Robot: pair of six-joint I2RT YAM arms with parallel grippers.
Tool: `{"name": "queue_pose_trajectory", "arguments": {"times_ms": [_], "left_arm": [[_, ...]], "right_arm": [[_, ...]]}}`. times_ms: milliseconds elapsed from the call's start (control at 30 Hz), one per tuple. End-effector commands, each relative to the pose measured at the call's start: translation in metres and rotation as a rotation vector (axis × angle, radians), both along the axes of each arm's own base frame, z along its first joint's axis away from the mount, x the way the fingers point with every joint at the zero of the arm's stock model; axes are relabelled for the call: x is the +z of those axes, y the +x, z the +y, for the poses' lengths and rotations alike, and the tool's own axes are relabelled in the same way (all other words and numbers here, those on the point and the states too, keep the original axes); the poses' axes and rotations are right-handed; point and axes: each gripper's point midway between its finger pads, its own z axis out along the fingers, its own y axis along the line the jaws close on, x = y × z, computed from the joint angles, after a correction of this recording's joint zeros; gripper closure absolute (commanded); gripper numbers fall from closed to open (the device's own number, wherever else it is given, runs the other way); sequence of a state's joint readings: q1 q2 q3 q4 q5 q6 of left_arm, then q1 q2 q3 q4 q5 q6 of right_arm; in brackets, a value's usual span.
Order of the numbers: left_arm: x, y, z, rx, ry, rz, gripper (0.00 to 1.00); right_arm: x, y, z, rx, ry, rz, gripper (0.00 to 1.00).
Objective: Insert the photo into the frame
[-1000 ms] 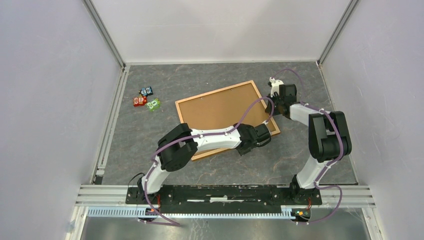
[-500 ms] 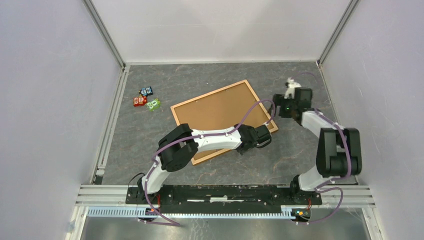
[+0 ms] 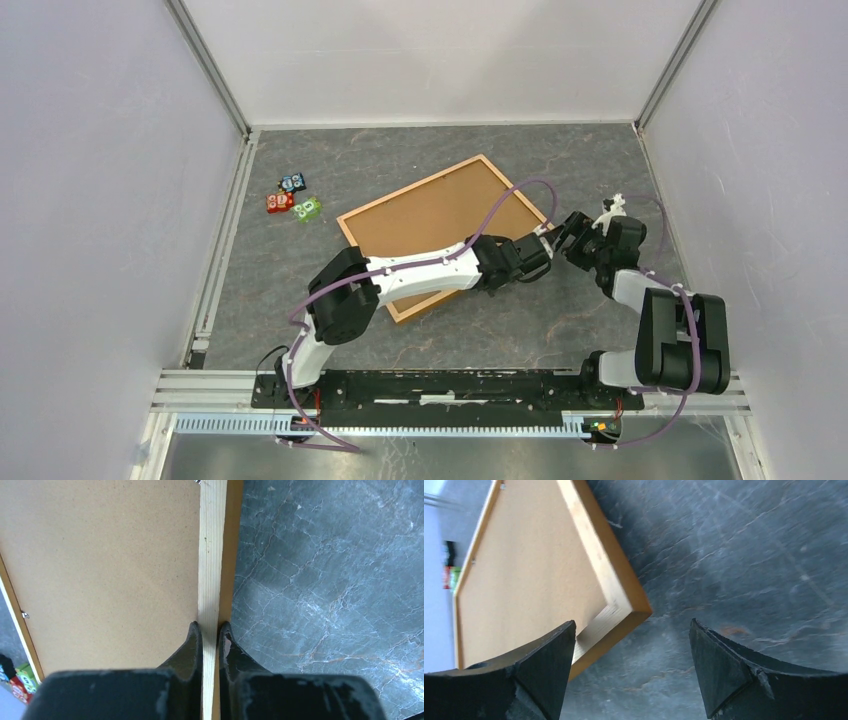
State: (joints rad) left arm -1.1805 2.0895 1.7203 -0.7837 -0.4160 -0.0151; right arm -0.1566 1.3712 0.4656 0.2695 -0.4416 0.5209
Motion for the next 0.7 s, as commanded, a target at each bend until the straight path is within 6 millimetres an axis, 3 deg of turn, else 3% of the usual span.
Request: {"name": "queue_pose_trajectory", "arguments": {"times_ms": [0, 200, 367, 500, 667], "left_arm": [[0.082, 0.029, -0.006, 0.040, -0.093, -0.201, 0.98], [0.091, 0.028, -0.013, 0.030, -0.130, -0.190, 0.98], [0.100, 0.027, -0.017, 0.027, -0.162, -0.186, 0.98], [0.110, 0.025, -0.019, 0.024, -0.191, -0.187, 0.98], [0.124, 0.017, -0.020, 0.009, -0.262, -0.170, 0.98]], "right_arm": [[0.046, 0.012, 0.029, 0.009, 0.179, -0.165, 0.14], [0.065, 0.002, 0.076, 0.039, 0.379, -0.201, 0.19], [0.069, -0.013, 0.108, 0.034, 0.476, -0.161, 0.19], [0.068, -0.023, 0.111, -0.019, 0.503, -0.151, 0.27], [0.058, -0.026, 0.112, -0.056, 0.501, -0.124, 0.43]]}}
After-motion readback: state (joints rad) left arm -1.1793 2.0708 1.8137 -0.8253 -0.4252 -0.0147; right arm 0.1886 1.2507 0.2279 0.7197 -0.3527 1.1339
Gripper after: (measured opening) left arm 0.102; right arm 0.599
